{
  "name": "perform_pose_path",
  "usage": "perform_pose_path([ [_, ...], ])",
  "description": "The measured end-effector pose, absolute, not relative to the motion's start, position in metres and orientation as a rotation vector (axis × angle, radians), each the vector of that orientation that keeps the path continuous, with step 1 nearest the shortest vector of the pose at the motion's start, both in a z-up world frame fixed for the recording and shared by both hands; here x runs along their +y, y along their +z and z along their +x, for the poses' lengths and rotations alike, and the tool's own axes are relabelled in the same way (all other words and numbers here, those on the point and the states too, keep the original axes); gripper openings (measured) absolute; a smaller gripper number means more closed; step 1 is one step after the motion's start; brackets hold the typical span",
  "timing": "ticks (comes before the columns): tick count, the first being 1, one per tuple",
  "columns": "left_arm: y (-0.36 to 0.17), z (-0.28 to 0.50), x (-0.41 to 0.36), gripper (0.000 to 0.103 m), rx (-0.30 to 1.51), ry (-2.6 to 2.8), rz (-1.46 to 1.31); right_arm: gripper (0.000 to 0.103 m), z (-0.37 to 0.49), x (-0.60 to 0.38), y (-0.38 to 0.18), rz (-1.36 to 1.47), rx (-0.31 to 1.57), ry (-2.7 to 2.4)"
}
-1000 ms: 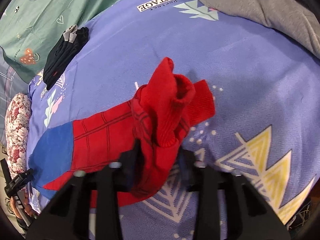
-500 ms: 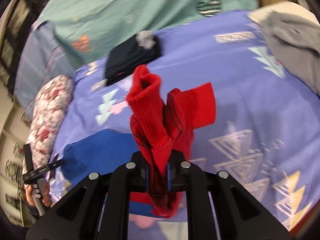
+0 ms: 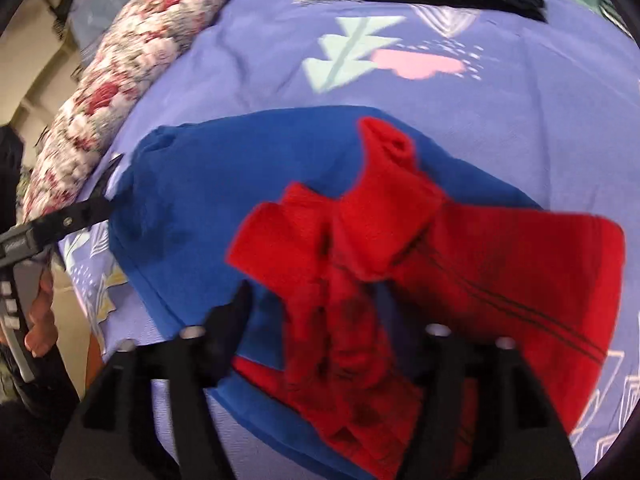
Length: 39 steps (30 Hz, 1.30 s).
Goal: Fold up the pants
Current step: 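Lay the red leg over the folded blue pants with the right tool, then press the red fabric flat on the bundle with the right tool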
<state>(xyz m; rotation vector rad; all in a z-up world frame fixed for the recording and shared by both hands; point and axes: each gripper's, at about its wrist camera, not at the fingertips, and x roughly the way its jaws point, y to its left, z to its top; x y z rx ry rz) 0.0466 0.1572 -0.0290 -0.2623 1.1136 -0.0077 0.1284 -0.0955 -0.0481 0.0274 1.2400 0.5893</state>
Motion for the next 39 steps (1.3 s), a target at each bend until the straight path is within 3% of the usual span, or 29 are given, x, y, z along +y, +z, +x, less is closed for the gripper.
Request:
perform_pose_path([
  [5,-0.022,0.052,0.142,0.1,1.108,-0.022,-0.225,0.074,0.131,-0.138,-0.022,0.226,1.218,0.69],
  [8,-0.015,0.06,0.122,0.1,1.104,-0.052,-0.186,0.073,0.134,-0.199,-0.001,0.284,1.101,0.561],
  [9,-0.013,0.063,0.114,0.1,1.102,-0.063,-0.17,0.061,0.133,-0.214,0.0,0.277,1.079,0.485],
  [10,-0.011,0.066,0.103,0.1,1.1,-0.08,-0.151,0.029,0.134,-0.228,-0.001,0.283,1.072,0.435],
  [12,-0.007,0.075,0.078,0.1,1.098,-0.119,-0.118,0.0,0.136,-0.254,-0.012,0.337,1.086,0.381],
  [17,-0.005,0.092,0.022,0.1,1.102,-0.19,-0.046,0.0,0.137,-0.257,-0.033,0.331,1.097,0.391],
  [21,-0.018,0.106,-0.011,0.1,1.156,-0.194,0.006,0.0,0.146,-0.25,-0.056,0.141,1.131,0.191],
  [24,-0.023,0.106,-0.021,0.1,1.179,-0.197,0.003,0.0,0.133,-0.251,-0.049,0.149,1.081,0.177],
  [25,-0.022,0.106,-0.026,0.1,1.179,-0.203,0.011,0.004,0.127,-0.253,-0.047,0.155,1.068,0.194],
  [39,-0.051,0.118,-0.061,0.1,1.286,-0.213,0.062,0.001,0.082,-0.246,-0.051,0.25,1.154,0.5],
])
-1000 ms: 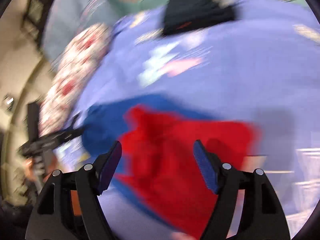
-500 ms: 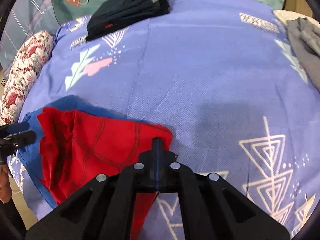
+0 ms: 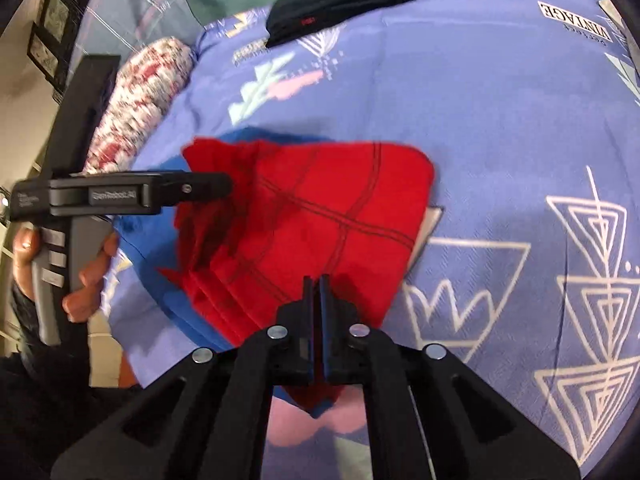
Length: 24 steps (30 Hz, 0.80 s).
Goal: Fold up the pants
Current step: 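Press the red fabric flat on the bundle with the right tool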
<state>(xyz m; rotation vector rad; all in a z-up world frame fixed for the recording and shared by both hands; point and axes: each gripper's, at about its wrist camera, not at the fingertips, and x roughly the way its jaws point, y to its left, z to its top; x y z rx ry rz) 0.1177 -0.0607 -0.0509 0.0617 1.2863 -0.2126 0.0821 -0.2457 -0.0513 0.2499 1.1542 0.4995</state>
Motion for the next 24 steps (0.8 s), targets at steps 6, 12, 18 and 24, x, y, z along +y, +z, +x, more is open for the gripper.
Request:
perform_pose_path([
  [6,-0.06,0.106,-0.029,0.101,1.34,-0.167,0.034,0.001,0.082,-0.246,-0.053,0.238,1.155,0.482],
  [12,-0.053,0.09,-0.008,0.101,1.324,-0.176,0.006,0.001,0.081,-0.248,-0.052,0.223,1.149,0.491],
  [18,-0.048,0.08,-0.011,0.101,1.287,-0.153,0.048,0.007,0.087,-0.244,-0.038,0.169,1.117,0.45],
  [24,-0.049,0.081,-0.01,0.101,1.291,-0.16,0.027,0.014,0.111,-0.227,-0.024,0.189,1.059,0.449],
])
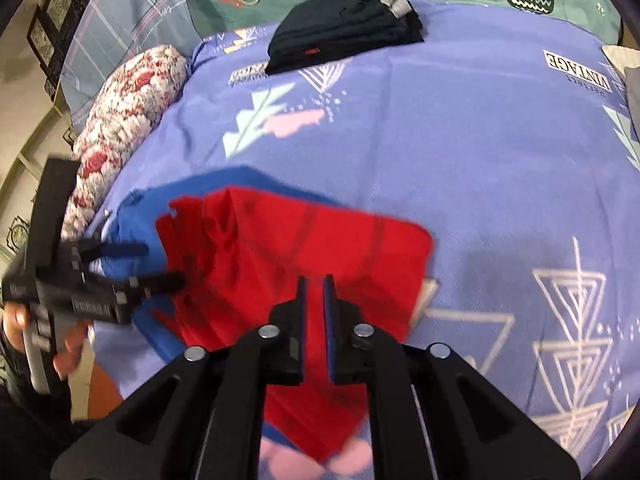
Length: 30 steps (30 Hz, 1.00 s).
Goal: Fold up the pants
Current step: 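Press the red fabric flat on the bundle with the right tool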
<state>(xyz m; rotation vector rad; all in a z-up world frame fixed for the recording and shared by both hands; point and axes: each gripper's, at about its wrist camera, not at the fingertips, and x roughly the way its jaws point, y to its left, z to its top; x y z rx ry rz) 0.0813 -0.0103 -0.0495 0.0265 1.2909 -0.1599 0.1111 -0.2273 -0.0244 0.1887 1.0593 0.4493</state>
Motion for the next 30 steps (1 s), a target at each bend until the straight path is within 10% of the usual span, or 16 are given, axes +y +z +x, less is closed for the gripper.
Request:
perform_pose_path([
  [5,-0.059,0.084,-0.008,0.101,1.306,-0.184,-0.01,0.019,0.145,-0.236,-0.046,0.325,1.146,0.443],
  [9,-0.061,0.084,-0.004,0.101,1.324,-0.199,-0.029,0.0,0.154,-0.276,-0.056,0.4,1.147,0.312],
  [30,-0.047,0.092,0.023,0.101,1.286,-0.238,-0.222,0.019,0.075,-0.235,-0.033,0.16,1.093,0.457],
])
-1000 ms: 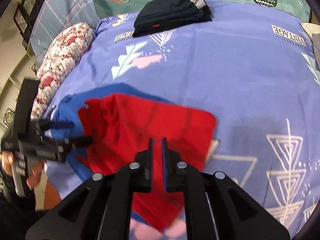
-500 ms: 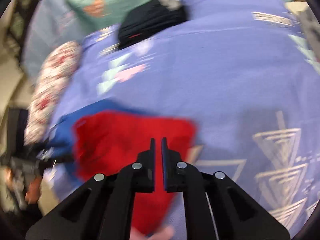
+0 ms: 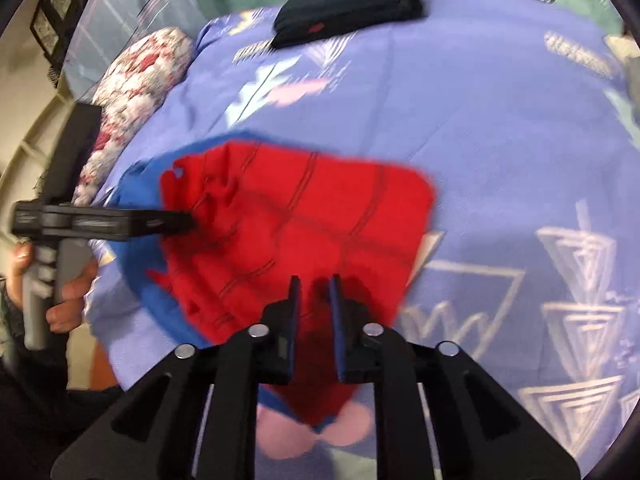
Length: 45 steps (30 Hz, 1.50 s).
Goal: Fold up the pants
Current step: 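Press the red fabric flat on the bundle with the right tool, then grasp the blue cuff end with the left tool and lift it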
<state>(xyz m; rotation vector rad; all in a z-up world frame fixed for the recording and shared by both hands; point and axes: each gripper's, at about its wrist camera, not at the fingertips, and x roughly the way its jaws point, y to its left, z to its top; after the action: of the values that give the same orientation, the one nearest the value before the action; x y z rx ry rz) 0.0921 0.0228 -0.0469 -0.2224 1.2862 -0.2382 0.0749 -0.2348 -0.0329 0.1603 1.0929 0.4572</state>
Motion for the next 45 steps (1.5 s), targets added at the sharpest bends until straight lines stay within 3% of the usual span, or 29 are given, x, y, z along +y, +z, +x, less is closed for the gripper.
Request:
perform_pose_path([
  [4,-0.021,0.072,0.065,0.101,1.222,-0.219,-0.313,0.034,0.079,-0.246,-0.026,0.183,1.062,0.448],
  [6,-0.011,0.062,0.097,0.101,1.202,-0.207,-0.382,0.036,0.08,-0.249,-0.025,0.193,1.051,0.446],
  [8,-0.004,0.051,0.121,0.101,1.18,-0.145,-0.403,0.046,0.082,-0.252,-0.022,0.219,1.04,0.444],
  [10,-0.006,0.046,0.154,0.101,1.172,-0.037,-0.425,0.062,0.084,-0.26,-0.016,0.281,1.0,0.416],
  [14,-0.03,0.046,0.201,0.099,1.199,0.1,-0.532,0.064,0.085,-0.273,-0.011,0.327,0.976,0.395],
  [21,-0.058,0.051,0.219,0.09,1.245,0.042,-0.643,0.067,0.088,-0.278,-0.013,0.337,1.016,0.35],
  [36,-0.076,0.084,0.222,0.091,1.227,0.01,-0.808,0.067,0.101,-0.253,-0.016,0.334,1.043,0.371],
  [38,-0.073,0.086,0.217,0.058,1.234,0.072,-0.715,0.067,0.101,-0.253,-0.015,0.342,1.042,0.365],
  [45,-0.038,0.079,0.2,0.035,1.169,0.092,-0.614,0.067,0.096,-0.266,-0.012,0.355,1.027,0.347],
])
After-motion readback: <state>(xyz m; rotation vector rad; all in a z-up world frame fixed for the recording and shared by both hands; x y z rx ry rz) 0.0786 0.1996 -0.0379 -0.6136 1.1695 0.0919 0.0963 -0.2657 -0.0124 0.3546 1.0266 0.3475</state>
